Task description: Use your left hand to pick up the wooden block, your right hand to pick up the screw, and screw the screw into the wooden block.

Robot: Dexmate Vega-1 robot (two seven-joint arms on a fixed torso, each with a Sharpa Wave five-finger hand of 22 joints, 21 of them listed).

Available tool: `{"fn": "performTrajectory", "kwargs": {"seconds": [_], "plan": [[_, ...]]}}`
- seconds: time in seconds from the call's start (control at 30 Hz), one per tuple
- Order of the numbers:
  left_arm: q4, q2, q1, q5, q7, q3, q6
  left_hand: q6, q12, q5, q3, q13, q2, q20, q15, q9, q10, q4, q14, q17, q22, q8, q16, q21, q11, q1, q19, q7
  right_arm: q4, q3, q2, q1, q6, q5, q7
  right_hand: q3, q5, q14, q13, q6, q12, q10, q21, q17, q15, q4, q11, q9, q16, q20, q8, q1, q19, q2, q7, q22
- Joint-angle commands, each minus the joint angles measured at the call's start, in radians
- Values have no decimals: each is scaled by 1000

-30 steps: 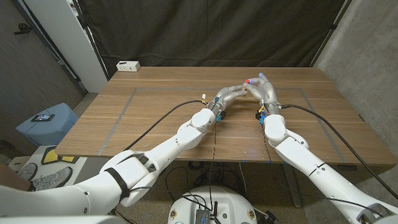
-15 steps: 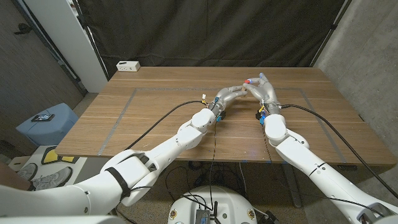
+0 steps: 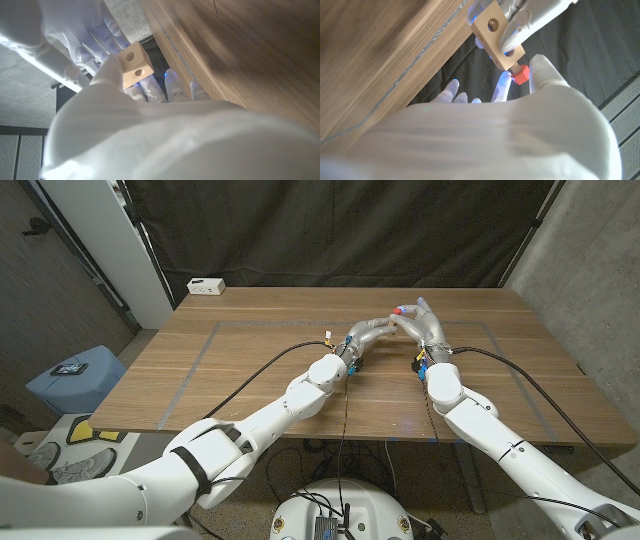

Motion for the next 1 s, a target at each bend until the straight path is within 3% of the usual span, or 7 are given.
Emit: {"fn": "performTrajectory", "kwargs": {"seconds": [0.03, 0.67, 1.0], "plan": [[13, -4, -7, -2, -5, 1, -4, 10, 5, -1, 2, 4, -1, 5, -41, 3, 5, 8, 11, 1, 3, 9, 4, 9, -1, -9, 4, 6, 9, -2, -4, 6, 14, 12, 16, 0, -4, -8, 3, -11, -2, -10, -3, 4, 4, -5, 4, 2, 0, 2, -6, -5, -11, -8, 2, 2], [25, -4, -18, 8, -14, 7, -17, 26, 9, -2, 1, 5, -8, 3, -46, 3, 16, 7, 12, 0, 3, 15, 2, 9, -1, -17, 5, 7, -10, 5, -31, 9, 8, 6, 34, -3, -19, -29, 3, -80, 3, -31, 0, 4, 9, 1, 8, -4, 1, 3, -45, -34, -27, -19, 26, 3], [17, 5, -16, 29, 2, 14, -26, 28, 8, -2, 3, 5, -11, 1, -50, 3, 18, 2, 12, -1, 3, 15, 1, 9, -1, -13, 6, 2, -21, 9, -35, 5, -1, -2, 26, 0, -21, -32, 3, -82, 6, -29, 2, 5, 11, 5, 10, -5, 3, 4, -50, -44, -29, -12, 35, 3]]}}
